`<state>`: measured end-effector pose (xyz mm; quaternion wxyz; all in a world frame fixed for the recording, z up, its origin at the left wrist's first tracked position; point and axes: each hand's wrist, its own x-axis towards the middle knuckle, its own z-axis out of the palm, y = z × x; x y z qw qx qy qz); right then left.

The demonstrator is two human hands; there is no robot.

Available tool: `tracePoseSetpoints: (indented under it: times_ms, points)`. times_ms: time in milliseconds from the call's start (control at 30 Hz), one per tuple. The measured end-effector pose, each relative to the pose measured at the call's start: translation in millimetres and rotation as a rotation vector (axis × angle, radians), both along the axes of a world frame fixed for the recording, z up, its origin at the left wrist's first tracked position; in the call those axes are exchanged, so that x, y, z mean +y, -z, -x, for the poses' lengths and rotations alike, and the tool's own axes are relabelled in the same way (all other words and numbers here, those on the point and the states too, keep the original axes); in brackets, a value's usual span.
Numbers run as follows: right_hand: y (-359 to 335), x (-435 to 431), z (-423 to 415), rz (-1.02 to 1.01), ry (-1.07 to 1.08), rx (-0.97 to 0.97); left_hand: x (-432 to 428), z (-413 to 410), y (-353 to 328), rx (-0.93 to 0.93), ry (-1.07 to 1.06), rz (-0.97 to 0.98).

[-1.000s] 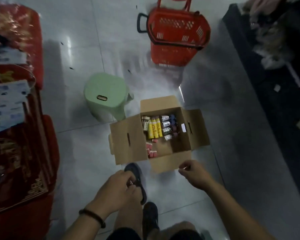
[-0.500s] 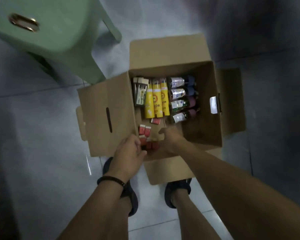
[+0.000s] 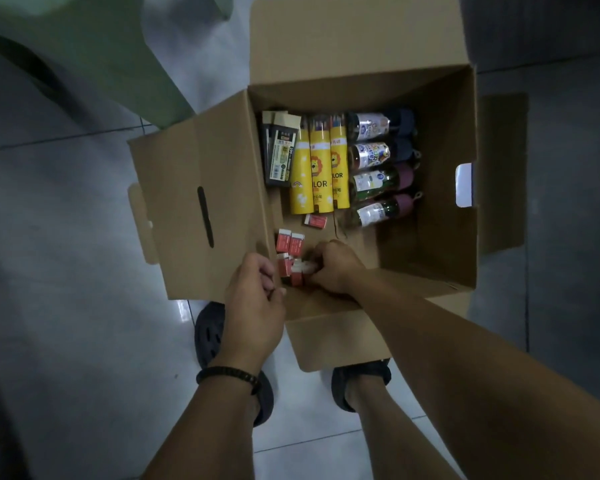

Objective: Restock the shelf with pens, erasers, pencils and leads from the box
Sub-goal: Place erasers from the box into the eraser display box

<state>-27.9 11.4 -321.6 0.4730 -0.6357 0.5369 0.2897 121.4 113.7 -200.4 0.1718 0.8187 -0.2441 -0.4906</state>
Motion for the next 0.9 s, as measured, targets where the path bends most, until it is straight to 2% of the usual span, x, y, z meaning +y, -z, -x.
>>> tracePoseSetpoints:
  times_ms: [133, 233, 333, 400, 500, 567, 667, 800, 900]
  points:
    - [-7.9, -4.4, 2.9, 0.003, 0.051, 0.011, -0.4, -1.1, -1.4, 0.025, -0.028, -0.013]
    - [-22.8, -6.7, 7.4, 0.042, 0.166, 0.042, -2.8, -4.2, -4.9, 0.039, -0.031, -0.027]
    - [-62.6, -15.5, 9.2, 0.078, 0.334, -0.02, -9.3, -7.9, -18.2, 0.054, -0.051, -0.049]
    - [-106.1, -23.2, 5.4, 0.012, 0.449, -0.125, -14.9, -11.4, -41.8, 0.094, -0.111, -0.036]
    - [-184.5, -33.5, -5.0, -0.123, 0.536, -0.321, -30.1, -19.2, -105.2, 0.225, -0.216, 0.018]
    - [-239.3, -38.5, -15.1, -0.14, 0.512, -0.425, -40.3, -28.7, -157.4, 0.354, -0.294, 0.075]
    - [-324.7, -44.7, -34.4, -0.059, 0.408, -0.534, -48.3, -49.2, -237.9, 0.498, -0.323, 0.158]
    - [-447.0, -45.9, -66.7, 0.059, 0.302, -0.614, -39.3, -73.5, -343.6, 0.524, -0.305, 0.25]
    - [-545.1, -34.0, -88.1, 0.133, 0.275, -0.665, -22.2, -81.4, -434.1, 0.538, -0.43, 0.348]
